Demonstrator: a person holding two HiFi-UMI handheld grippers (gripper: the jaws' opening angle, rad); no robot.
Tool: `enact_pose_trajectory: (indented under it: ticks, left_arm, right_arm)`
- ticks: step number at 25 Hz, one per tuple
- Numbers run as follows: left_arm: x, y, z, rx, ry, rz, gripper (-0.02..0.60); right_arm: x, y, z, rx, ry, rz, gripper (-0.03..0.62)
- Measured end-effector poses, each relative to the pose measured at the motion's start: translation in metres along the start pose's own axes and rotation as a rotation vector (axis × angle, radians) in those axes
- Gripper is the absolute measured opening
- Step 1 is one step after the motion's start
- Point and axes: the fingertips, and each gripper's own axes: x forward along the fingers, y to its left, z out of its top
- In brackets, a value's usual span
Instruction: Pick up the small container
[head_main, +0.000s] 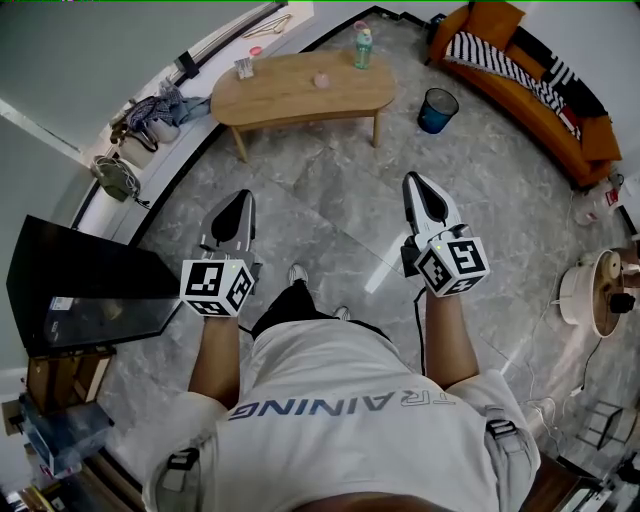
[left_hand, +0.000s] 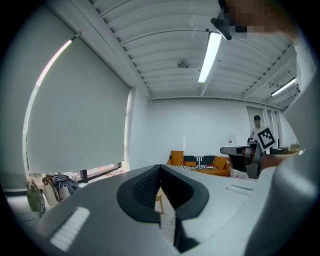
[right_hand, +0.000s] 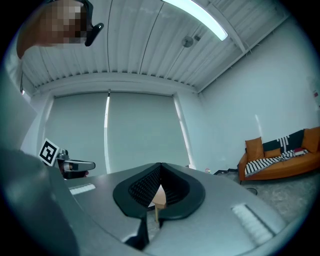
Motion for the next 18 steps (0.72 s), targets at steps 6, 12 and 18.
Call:
enact_pose_trajectory:
  ticks: [6,12,18]
  left_arm:
    - [0.042,0.027,-0.008,-0.025,0.012,-0.013,0.000]
    - [0.113,0.064,-0.002,-0.055,0.008,-0.023,0.000]
    - [0.178,0.115,0.003,-0.080,0.029,-0.041,0.000]
  right_arm:
    - [0.043,-0.012,-0.005,0.001,0.021,0.011,0.014]
    - [0.113,-0.033,0.001,-0.042,0.055,0.019,0.014]
    - [0.194,-0.051,0.003,-0.036,0.079,0.005,0.014]
